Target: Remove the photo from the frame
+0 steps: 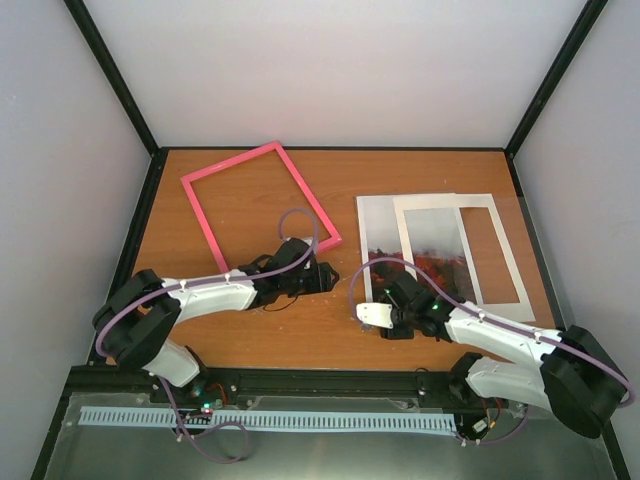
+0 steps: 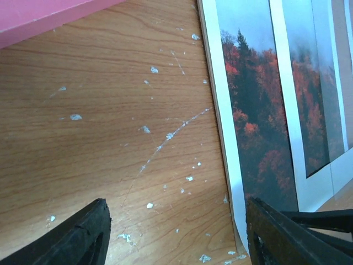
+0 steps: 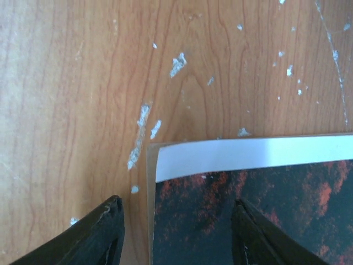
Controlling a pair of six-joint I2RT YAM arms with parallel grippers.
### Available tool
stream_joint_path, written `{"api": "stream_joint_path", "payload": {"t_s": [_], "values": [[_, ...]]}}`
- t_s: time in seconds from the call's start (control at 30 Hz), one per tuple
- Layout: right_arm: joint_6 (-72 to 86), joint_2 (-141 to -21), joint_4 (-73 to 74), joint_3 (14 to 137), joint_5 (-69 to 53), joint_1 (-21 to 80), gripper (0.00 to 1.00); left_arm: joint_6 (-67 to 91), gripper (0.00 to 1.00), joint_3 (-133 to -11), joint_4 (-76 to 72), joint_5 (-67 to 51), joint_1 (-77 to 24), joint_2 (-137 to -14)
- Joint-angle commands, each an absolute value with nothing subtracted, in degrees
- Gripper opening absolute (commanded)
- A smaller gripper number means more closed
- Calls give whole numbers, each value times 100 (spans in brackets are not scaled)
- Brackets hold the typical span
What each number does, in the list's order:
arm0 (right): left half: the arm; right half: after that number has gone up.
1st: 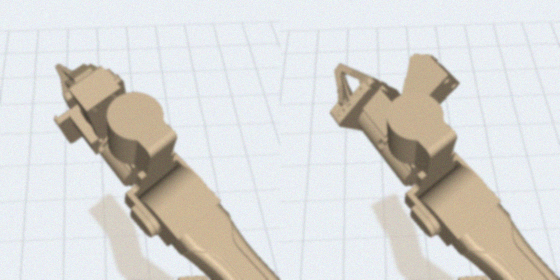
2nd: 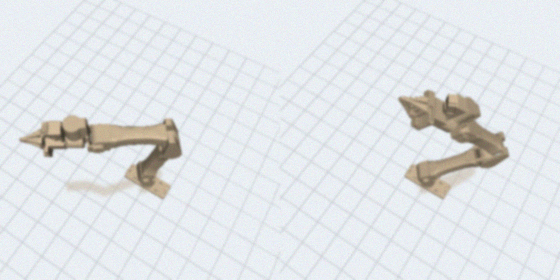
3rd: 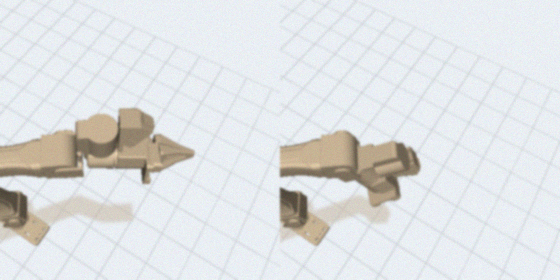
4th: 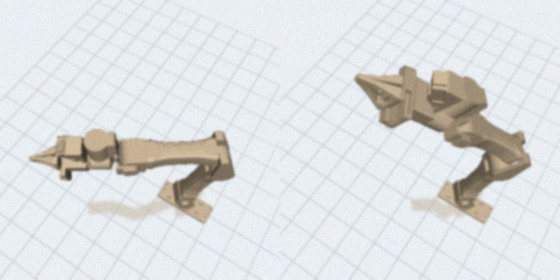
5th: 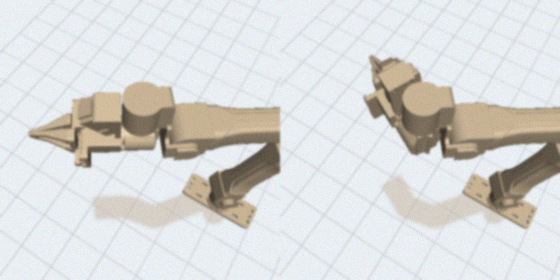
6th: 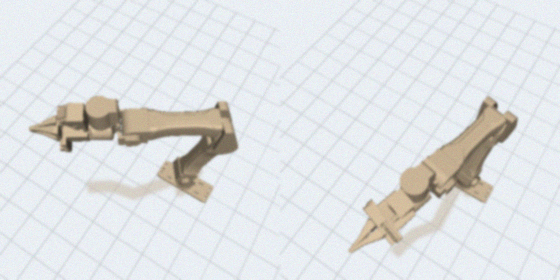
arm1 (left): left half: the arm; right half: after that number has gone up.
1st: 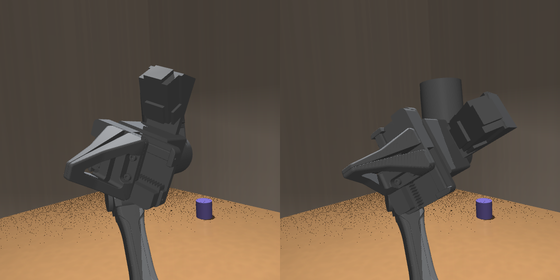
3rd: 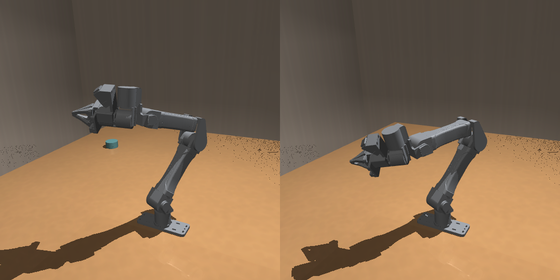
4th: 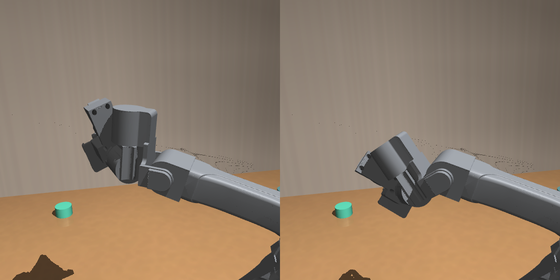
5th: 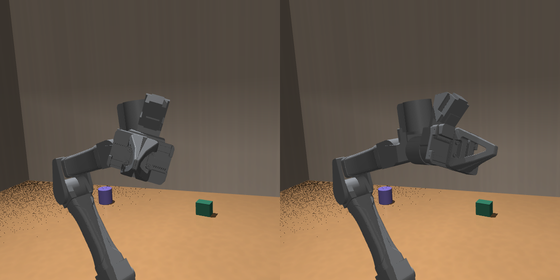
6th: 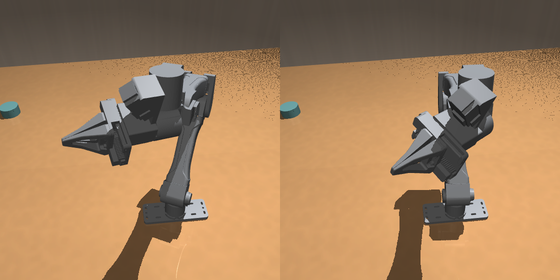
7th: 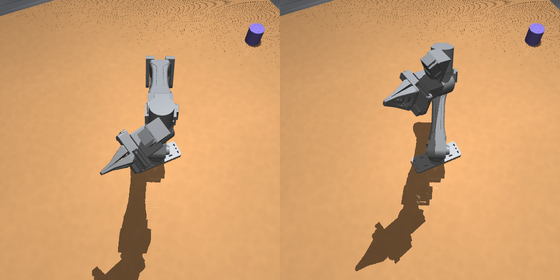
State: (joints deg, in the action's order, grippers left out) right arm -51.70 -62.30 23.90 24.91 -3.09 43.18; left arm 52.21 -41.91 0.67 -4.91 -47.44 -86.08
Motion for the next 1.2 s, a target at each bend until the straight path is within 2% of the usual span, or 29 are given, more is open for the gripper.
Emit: {"api": "stream_joint_path", "payload": {"t_s": [0.0,0.53,0.73,0.97,1.17], "values": [[-4966,-6374,2076,2496,-187,4559,52,5349,67,-4187,-240,-637,-4632,-8709],[-4518,-6557,1780,2764,374,4623,44,5334,64,-4210,-661,-1163,-4422,-9027],[-4476,-6529,1699,2775,493,4619,39,5756,62,-4378,-1073,-1917,-4209,-9460],[-4397,-6500,1598,2759,628,4619,34,6145,56,-4805,-1661,-3038,-4165,-10188],[-4386,-6282,1547,2731,696,4623,31,6424,54,-4977,-1764,-3424,-4179,-10456]]}}
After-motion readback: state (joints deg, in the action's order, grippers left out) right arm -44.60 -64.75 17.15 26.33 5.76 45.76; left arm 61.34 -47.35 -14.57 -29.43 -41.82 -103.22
